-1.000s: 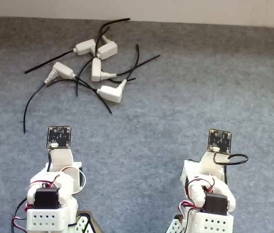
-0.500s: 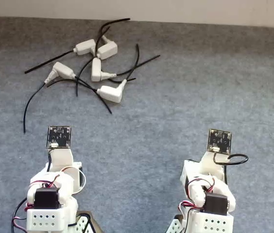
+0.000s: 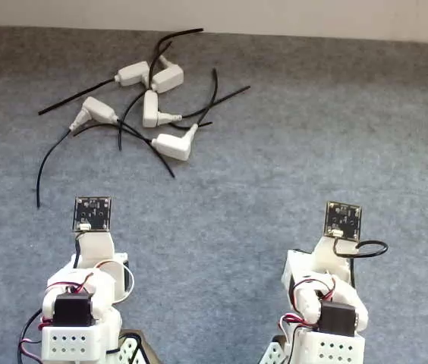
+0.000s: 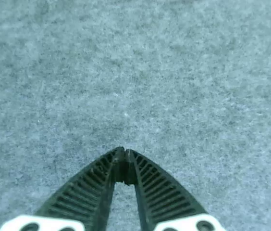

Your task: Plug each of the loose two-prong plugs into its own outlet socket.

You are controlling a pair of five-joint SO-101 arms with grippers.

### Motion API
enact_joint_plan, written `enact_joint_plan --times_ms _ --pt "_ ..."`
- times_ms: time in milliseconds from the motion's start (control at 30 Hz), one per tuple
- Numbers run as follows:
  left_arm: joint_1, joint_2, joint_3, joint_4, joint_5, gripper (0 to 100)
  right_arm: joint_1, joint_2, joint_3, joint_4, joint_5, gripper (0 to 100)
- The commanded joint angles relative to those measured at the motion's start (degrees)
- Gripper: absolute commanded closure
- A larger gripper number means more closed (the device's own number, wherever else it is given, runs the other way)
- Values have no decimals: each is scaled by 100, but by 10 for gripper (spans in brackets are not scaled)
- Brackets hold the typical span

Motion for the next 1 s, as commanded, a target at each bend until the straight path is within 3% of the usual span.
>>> enact_joint_plan --times_ms 0,967 --pt "66 13 127 -88 0 993 48 -48 734 40 62 992" --pt "66 13 127 -88 0 993 48 -48 734 40 62 992"
